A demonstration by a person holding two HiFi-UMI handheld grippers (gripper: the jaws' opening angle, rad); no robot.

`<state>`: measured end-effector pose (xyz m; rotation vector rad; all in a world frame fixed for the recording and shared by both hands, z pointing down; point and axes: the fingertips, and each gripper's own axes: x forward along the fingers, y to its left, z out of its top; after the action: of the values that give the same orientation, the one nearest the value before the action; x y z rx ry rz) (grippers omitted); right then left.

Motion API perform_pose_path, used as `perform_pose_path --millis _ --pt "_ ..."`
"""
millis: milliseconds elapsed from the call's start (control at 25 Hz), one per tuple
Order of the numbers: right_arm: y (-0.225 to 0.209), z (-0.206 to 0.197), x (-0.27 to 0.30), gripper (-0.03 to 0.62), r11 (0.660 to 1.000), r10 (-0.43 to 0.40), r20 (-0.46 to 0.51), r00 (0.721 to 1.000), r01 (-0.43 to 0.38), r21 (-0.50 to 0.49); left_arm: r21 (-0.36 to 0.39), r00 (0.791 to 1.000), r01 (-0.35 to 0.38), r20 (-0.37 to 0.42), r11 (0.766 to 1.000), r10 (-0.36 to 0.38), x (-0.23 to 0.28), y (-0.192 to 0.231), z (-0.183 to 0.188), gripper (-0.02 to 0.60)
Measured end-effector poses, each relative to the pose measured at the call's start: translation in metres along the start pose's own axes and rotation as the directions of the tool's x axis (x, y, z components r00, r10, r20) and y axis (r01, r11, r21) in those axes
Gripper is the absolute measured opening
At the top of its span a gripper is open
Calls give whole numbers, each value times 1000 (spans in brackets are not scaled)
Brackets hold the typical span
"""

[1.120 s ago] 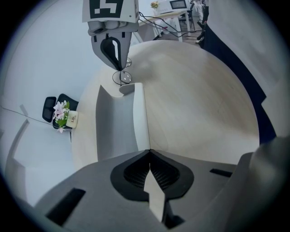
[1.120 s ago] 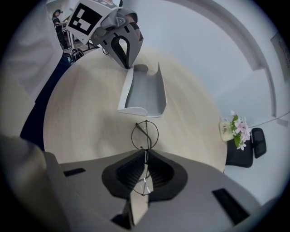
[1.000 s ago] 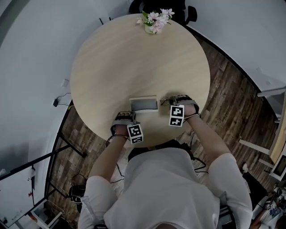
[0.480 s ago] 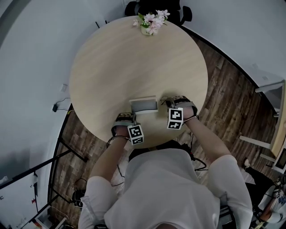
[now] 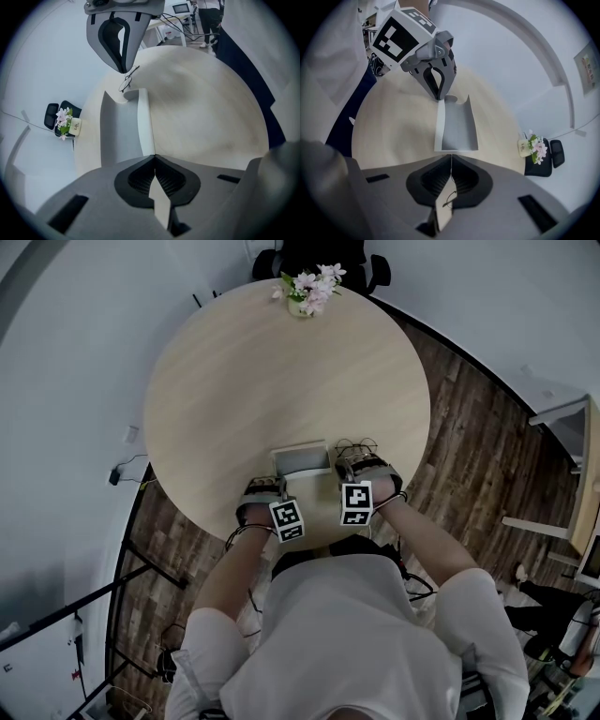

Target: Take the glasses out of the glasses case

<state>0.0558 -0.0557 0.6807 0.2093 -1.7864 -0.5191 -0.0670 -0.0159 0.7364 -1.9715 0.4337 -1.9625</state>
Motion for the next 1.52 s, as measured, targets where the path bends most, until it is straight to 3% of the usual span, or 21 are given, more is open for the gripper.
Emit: perform_pose_path --millis 160,320,440,560,720,840,960,1040,1200,1360,1520 --pt "4 5 -5 14 999 -6 2 1000 6 34 -41 1000 -4 9 999 5 -2 0 0 5" --pt "0 4 -12 14 993 -27 5 1000 27 118 -167 997 -31 62 985 42 -16 9 5 5" --pt "-8 5 -20 14 979 -67 12 998 63 195 -283 988 -68 117 957 105 -35 22 8 5" --pt "-16 11 -33 14 941 -94 41 995 75 331 -406 967 -98 175 908 183 -59 39 9 5" --pt "-31 24 -64 14 849 -167 113 979 84 522 -578 928 -86 251 811 277 -96 54 8 5" --pt "-40 35 -95 14 783 -244 158 957 98 614 -701 892 -46 293 711 346 -127 61 0 5" --pt "-49 42 -126 14 711 -318 193 928 98 696 -802 856 -5 306 597 418 -158 69 -15 5" --pt "-54 45 -149 14 660 -380 213 900 102 745 -850 824 37 323 525 466 -178 74 -23 5" --pt "-63 51 -201 14 564 -534 234 812 136 814 -895 748 197 402 401 528 -213 74 -31 5" --pt "-60 56 -237 14 453 -622 240 745 93 886 -928 669 179 359 327 651 -252 77 -44 5" --pt "-53 61 -263 12 395 -675 254 692 48 918 -952 593 164 306 260 745 -294 80 -54 5"
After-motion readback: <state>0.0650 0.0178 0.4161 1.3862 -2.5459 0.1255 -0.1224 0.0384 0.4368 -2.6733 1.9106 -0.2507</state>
